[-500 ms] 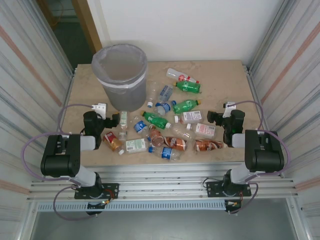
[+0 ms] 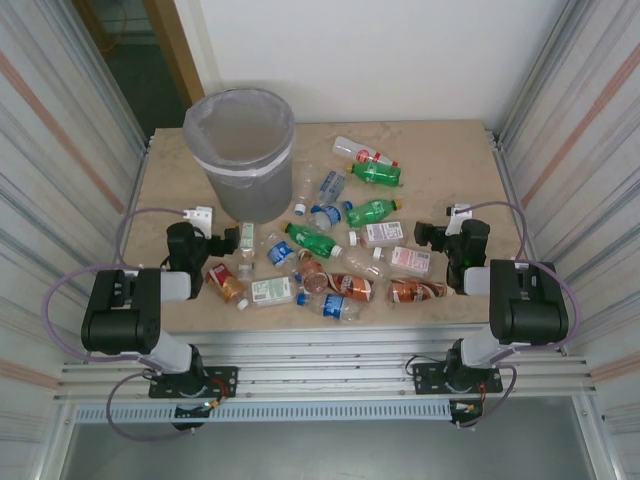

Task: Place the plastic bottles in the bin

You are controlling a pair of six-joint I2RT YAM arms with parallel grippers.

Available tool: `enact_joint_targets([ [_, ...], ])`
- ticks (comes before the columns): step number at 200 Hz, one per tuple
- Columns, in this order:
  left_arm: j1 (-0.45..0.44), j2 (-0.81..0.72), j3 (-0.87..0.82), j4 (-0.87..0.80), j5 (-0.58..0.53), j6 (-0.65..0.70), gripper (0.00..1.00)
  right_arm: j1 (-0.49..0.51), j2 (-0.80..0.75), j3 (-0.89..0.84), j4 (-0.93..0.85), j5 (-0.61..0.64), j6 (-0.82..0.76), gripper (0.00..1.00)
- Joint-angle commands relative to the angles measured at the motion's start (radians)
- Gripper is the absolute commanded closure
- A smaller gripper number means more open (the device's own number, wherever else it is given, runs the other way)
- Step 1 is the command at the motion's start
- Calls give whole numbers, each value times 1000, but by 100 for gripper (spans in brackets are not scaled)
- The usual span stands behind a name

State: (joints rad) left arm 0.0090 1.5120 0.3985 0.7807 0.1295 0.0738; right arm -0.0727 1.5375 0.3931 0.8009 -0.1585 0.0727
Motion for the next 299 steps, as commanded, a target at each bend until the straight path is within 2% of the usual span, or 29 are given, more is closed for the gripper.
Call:
enact_joint_targets([
  [1, -2, 2, 16, 3, -7, -3, 1, -5, 0, 2, 21, -16, -16, 2],
  [203, 8, -9, 14, 5, 8, -11, 1, -5, 0, -1, 24, -16, -14, 2],
  [227, 17, -70, 14, -43, -6, -25, 1, -12, -3, 3, 23, -21, -7, 2],
  [265, 18, -227, 2, -144, -70, -50, 1, -27, -50, 37, -78, -7, 16, 2],
  [299, 17, -442, 27, -370, -179, -105, 1, -32, -139, 73, -206, 28, 35, 2],
])
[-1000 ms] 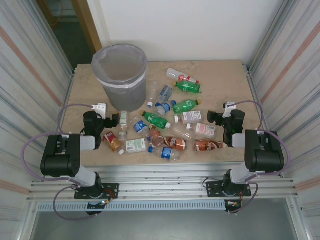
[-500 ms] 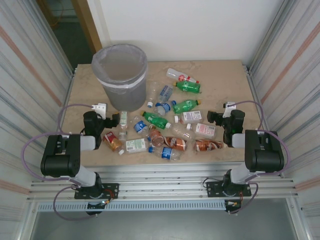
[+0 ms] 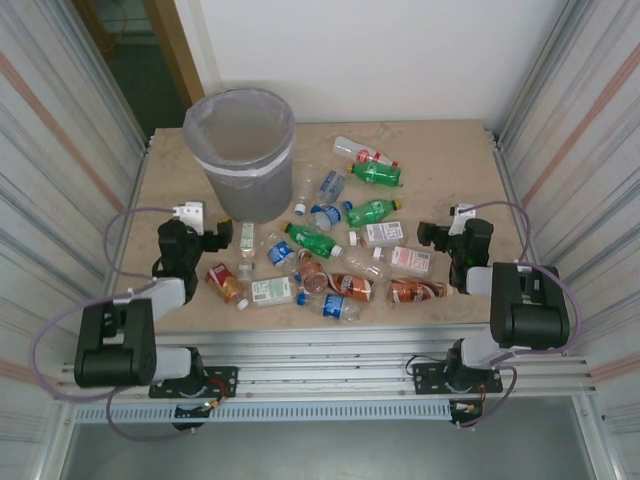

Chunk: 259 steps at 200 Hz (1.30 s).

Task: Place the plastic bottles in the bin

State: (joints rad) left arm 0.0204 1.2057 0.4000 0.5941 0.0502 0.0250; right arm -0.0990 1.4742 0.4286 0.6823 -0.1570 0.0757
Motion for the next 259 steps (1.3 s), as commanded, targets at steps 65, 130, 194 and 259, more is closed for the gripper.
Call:
enact_joint_targets([
  [65, -15, -532, 105, -786, -199, -476, 1, -2, -271, 119, -328, 167, 115, 2],
  [130, -274, -738, 64, -1239, -276, -810, 1, 15, -382, 236, -626, 218, 265, 2],
  [194, -394, -531, 19, -1216, -315, -909, 1, 92, -378, 319, -740, 232, 283, 2],
  [259, -342, -373, -48, -997, -269, -886, 1, 157, -367, 344, -765, 267, 291, 2],
])
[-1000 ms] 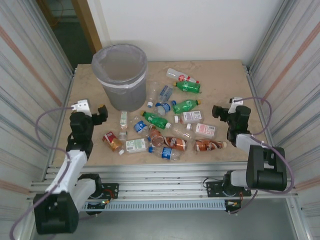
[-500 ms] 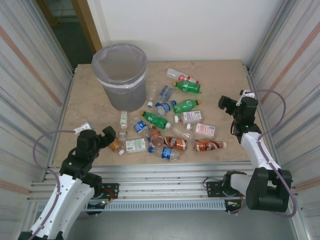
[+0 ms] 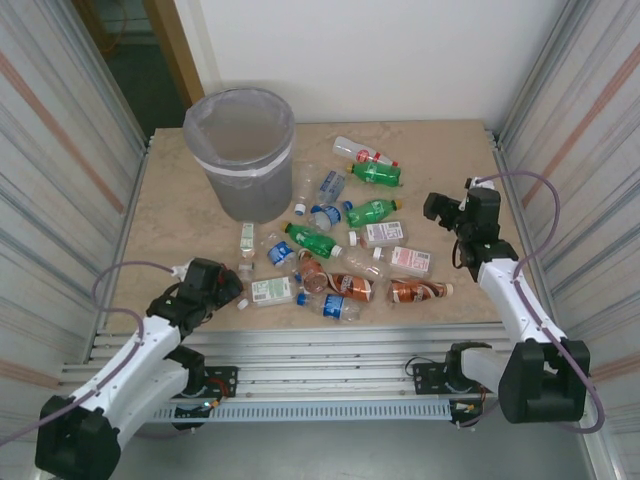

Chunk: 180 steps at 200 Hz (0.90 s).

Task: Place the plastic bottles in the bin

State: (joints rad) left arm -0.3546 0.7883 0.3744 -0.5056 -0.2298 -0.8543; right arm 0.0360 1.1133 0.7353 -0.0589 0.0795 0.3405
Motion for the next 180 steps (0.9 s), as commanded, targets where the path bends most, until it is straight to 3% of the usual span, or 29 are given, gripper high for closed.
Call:
enact_joint_targets([
  [1, 34, 48, -23, 106, 11, -5, 1, 22, -5, 39, -24, 31, 26, 2],
  [52, 116, 152, -36, 185, 46, 16, 3, 54, 13, 73, -44, 62, 26, 2],
  [124, 175, 241, -33, 248, 77, 19, 47, 88, 0, 96, -64, 119, 34, 2],
  [161, 175, 193, 37, 183, 62, 75, 60, 93, -16, 108, -81, 128, 40, 2],
  [180, 175, 141, 112, 132, 40, 138, 61, 93, -27, 114, -99, 136, 47, 2],
])
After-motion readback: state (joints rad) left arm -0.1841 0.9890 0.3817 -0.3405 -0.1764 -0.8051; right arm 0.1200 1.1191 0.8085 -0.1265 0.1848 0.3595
